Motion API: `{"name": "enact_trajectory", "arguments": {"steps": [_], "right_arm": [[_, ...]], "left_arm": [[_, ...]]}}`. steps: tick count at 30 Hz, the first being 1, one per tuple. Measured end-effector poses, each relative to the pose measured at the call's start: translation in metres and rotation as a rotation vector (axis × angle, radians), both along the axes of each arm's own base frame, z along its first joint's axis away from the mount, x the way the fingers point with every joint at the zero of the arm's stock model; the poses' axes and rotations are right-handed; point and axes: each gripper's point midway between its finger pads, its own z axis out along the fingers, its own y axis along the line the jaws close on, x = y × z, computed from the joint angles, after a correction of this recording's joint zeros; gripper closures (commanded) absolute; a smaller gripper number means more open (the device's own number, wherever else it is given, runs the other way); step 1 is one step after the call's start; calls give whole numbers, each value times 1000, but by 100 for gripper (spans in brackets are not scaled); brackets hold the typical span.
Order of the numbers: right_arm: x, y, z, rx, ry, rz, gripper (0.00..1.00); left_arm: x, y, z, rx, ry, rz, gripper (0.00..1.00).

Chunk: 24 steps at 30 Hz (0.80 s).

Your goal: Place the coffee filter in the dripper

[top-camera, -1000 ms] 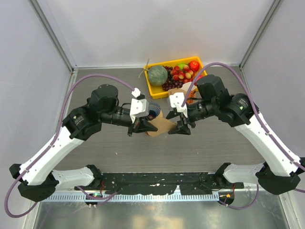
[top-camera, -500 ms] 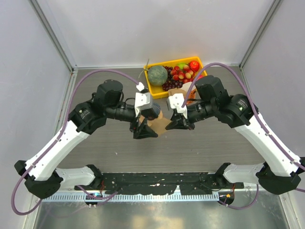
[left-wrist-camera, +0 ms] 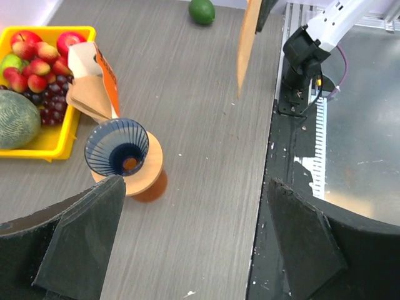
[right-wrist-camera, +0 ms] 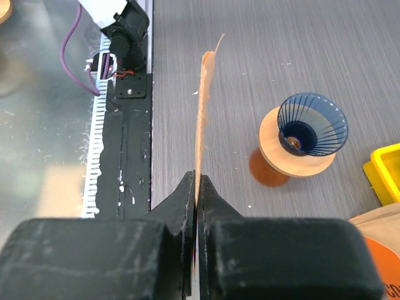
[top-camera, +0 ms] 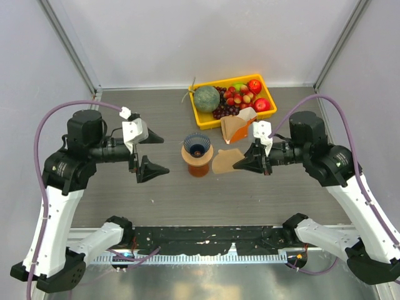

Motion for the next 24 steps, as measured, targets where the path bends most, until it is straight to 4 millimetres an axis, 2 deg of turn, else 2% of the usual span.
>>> {"name": "enact_trajectory", "arguments": {"steps": [7,10,16,20,24], "right_arm": [[3,-10,-7,14,1,-54,95],[1,-15,-14,15,2,-68,95],[6,-10,-23,30,-24,-37,95],[5,-4,-35,19,-47,25,95],[-6,11,-28,14,-75,127,95]], "left_arm": [[-5,3,-19,18,67,9,1],[-5,7,-20,27,56,35,1],[-11,6,-11,1,27,21,8],[-21,-6,-5,-65,10,-60,16],[-33,-24,18,-98,-40,-170,26]]}}
